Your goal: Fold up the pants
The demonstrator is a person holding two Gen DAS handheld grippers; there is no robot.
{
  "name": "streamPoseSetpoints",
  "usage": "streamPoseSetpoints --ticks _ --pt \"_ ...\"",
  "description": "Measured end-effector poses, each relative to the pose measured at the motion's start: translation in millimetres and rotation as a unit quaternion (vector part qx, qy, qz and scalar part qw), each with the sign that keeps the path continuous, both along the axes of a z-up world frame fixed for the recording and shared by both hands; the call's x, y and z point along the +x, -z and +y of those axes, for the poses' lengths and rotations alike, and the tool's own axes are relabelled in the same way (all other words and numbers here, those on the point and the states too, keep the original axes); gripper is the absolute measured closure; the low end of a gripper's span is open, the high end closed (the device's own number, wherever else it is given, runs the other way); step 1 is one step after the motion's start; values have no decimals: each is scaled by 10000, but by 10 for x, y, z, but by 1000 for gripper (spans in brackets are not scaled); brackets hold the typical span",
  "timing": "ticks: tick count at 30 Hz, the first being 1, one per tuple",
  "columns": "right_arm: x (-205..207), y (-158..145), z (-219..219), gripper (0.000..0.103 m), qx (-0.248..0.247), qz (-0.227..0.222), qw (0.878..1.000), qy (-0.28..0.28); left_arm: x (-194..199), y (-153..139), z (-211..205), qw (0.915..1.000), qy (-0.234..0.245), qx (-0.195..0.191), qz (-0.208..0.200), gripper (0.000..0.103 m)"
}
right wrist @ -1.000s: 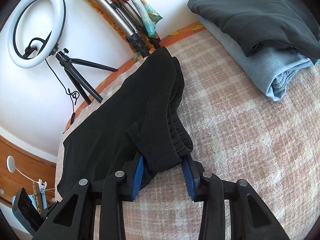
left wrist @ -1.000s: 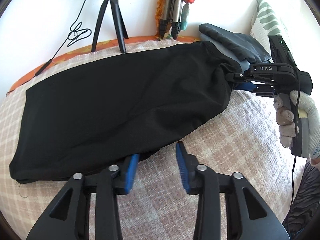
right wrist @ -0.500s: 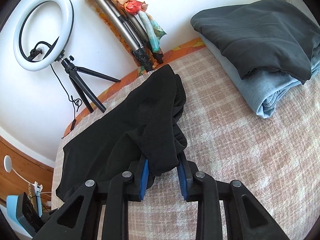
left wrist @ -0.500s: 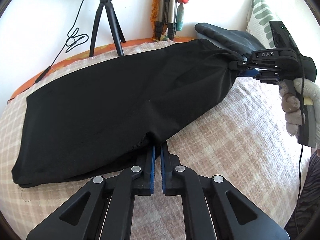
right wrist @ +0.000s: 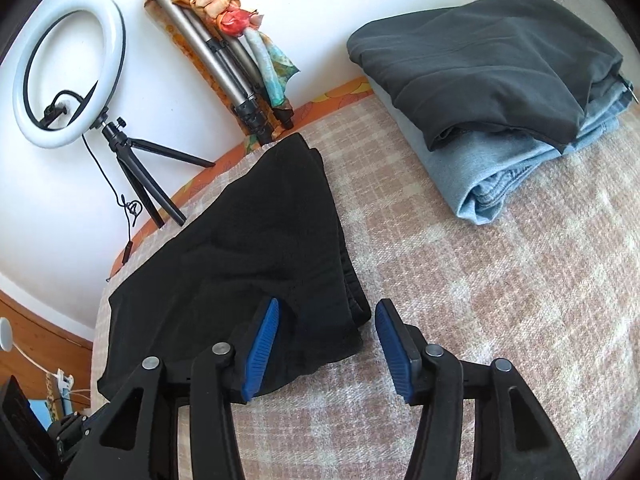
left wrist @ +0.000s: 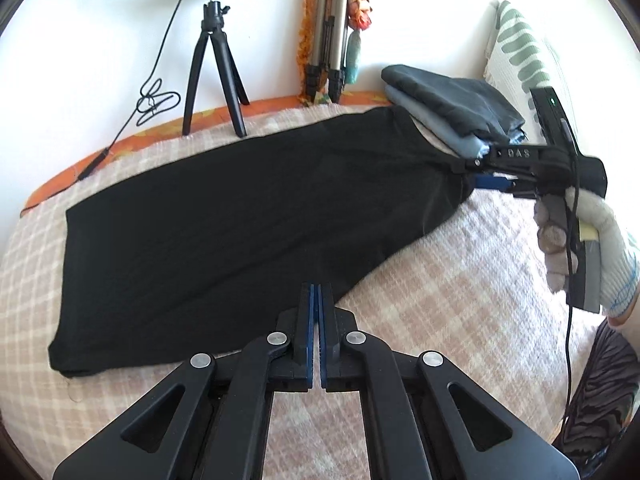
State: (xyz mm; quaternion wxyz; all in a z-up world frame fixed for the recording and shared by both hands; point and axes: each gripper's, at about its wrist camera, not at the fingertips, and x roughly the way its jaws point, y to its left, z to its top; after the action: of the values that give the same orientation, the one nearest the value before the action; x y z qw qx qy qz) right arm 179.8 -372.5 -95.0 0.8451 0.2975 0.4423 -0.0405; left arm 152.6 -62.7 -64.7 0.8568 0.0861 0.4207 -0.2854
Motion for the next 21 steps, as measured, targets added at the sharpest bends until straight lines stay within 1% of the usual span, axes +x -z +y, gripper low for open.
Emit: streamPoseSetpoints --ticks 2,3,4,5,6,8,9,10,11,13,15,17,18,20,21 --pt "-34 43 -65 47 208 81 9997 140 140 -13 -90 9999 -87 19 -63 102" --pt "-49 67 -86 47 322 111 9993 177 207 17 -142 9998 -103 99 -104 102" --pt "-65 89 -103 47 443 141 9987 206 271 63 -200 9997 -113 179 -79 102" --pt "-82 104 -112 47 558 161 9981 220 328 134 -241 9997 -84 212 47 102" --pt "-92 112 -106 47 622 180 9977 197 370 212 -270 9995 -46 275 178 102" --pt "-98 107 -63 47 591 186 9980 113 388 361 -323 9981 20 520 325 102" --pt "-89 111 -35 47 603 192 9980 68 375 419 -339 9974 77 612 365 102" --pt "-79 117 -19 47 653 210 9976 40 351 434 -341 9976 100 629 276 102" --pt "-67 117 -16 47 701 227 9973 12 339 426 -344 9973 140 676 250 102" --pt "-61 61 -45 47 580 200 9981 87 332 359 -345 9969 95 750 220 102" --pt "-32 -31 -99 47 449 92 9989 67 270 219 -352 9978 99 649 45 100" --pt "18 -125 -173 47 426 -26 9991 -32 203 91 -438 9981 208 559 -164 90" --pt "41 -171 -214 47 397 -83 9991 -77 175 37 -512 9981 299 502 -206 86" --pt "50 -268 -284 47 204 -195 9996 -81 114 -47 -694 9976 502 377 -289 59" --pt "44 -312 -319 47 111 -246 9996 -77 87 -73 -803 9969 647 308 -312 56"
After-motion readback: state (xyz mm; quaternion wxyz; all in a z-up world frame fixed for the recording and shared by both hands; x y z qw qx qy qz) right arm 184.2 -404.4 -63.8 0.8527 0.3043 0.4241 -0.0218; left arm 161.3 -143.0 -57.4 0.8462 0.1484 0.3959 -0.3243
